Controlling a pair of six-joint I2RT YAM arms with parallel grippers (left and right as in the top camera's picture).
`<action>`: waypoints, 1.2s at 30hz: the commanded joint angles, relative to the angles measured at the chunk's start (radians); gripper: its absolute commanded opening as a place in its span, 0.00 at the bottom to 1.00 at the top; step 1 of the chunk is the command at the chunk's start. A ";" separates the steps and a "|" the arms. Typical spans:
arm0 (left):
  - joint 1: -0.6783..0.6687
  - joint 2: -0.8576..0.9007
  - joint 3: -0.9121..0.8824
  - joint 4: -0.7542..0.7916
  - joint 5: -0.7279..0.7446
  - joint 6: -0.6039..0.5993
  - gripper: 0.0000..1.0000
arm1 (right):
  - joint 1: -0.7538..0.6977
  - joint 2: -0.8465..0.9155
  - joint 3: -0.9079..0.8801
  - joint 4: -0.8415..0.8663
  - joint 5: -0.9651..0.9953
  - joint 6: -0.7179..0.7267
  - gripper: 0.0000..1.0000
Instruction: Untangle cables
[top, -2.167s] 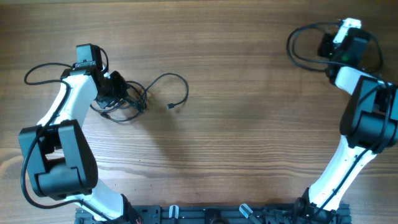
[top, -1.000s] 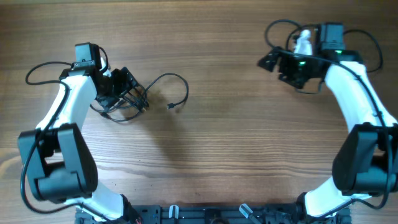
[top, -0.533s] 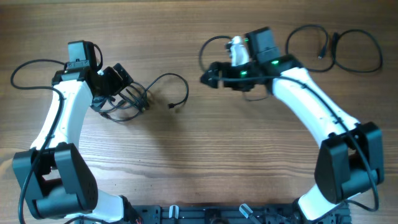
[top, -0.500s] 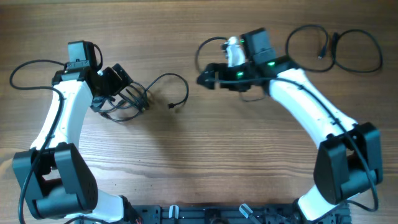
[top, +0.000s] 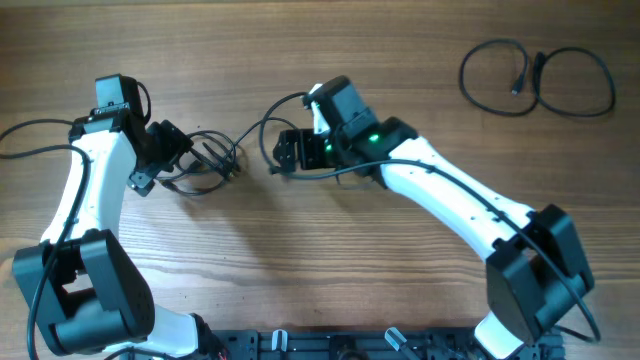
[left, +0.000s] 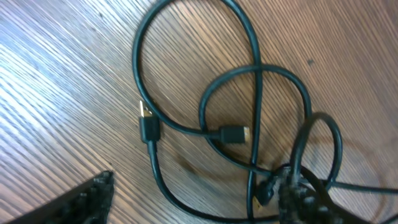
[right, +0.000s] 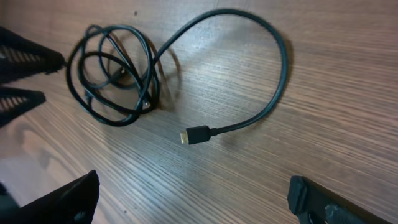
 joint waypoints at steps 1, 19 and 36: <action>0.002 -0.011 0.004 0.004 0.089 -0.008 0.81 | 0.053 0.068 -0.002 0.026 0.061 0.015 1.00; -0.076 -0.009 0.004 -0.013 0.166 -0.008 0.22 | 0.100 0.180 -0.002 0.100 0.091 0.011 0.95; -0.220 -0.009 0.004 -0.011 0.164 -0.008 0.15 | 0.100 0.180 -0.002 0.092 0.147 -0.016 0.83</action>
